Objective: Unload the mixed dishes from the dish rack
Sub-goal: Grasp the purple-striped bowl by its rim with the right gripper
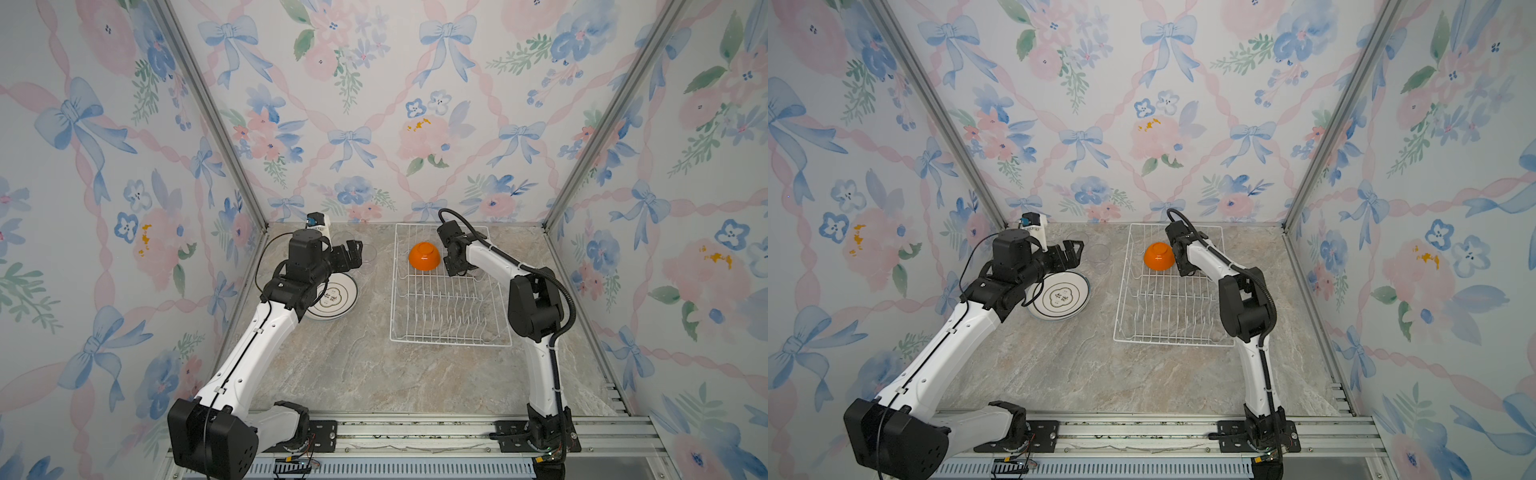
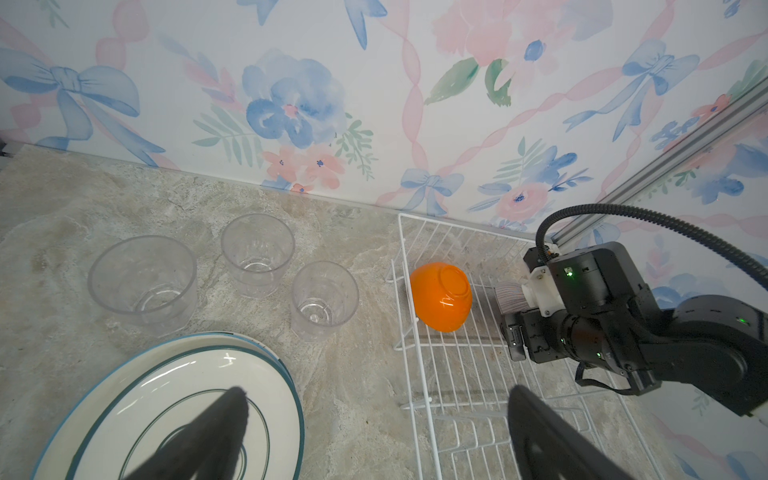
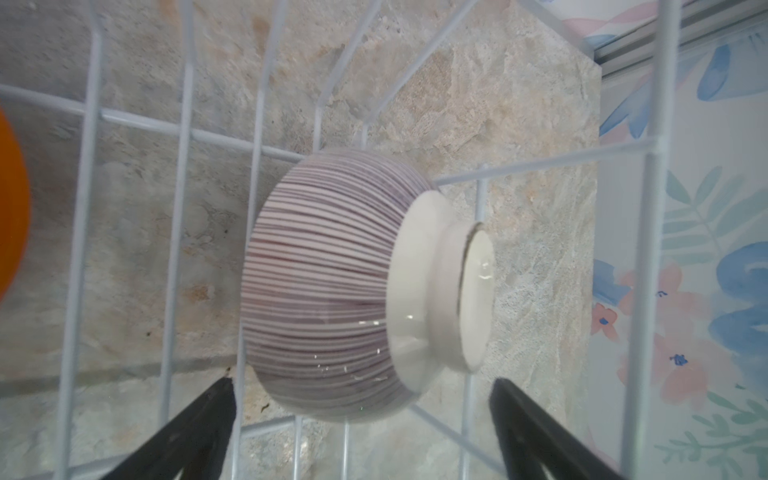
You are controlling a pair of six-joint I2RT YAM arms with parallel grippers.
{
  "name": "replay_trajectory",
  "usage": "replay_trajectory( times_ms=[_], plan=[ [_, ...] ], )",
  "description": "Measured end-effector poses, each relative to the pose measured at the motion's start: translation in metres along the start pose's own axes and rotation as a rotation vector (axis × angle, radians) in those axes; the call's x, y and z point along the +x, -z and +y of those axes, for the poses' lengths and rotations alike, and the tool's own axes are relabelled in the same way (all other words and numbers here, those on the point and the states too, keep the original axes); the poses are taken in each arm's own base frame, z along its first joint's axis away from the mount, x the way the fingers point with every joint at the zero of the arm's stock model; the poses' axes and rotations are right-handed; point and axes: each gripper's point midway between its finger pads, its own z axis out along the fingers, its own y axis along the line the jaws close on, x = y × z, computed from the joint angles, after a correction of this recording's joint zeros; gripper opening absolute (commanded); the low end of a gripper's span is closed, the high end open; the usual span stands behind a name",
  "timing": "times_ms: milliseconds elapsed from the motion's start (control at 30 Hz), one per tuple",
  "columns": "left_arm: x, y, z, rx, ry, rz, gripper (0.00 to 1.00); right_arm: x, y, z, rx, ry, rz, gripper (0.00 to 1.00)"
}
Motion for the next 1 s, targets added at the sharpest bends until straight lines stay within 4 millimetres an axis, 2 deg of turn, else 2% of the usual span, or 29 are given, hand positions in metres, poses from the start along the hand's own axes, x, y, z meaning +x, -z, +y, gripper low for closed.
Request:
replay_trajectory(
  times_ms=[400,800,1000],
  plan=[
    [0.010,-0.009,-0.005,0.007,0.014,0.034,0.98,-0.008,-0.011,-0.001,0.021,0.046,-0.029,0.86],
    [0.019,-0.021,-0.011,0.016,0.010,0.068,0.98,-0.019,-0.012,0.002,0.069,0.095,-0.066,0.77],
    [0.021,-0.022,-0.013,0.021,0.008,0.072,0.98,-0.027,-0.011,0.001,0.108,0.104,-0.092,0.66]
  ],
)
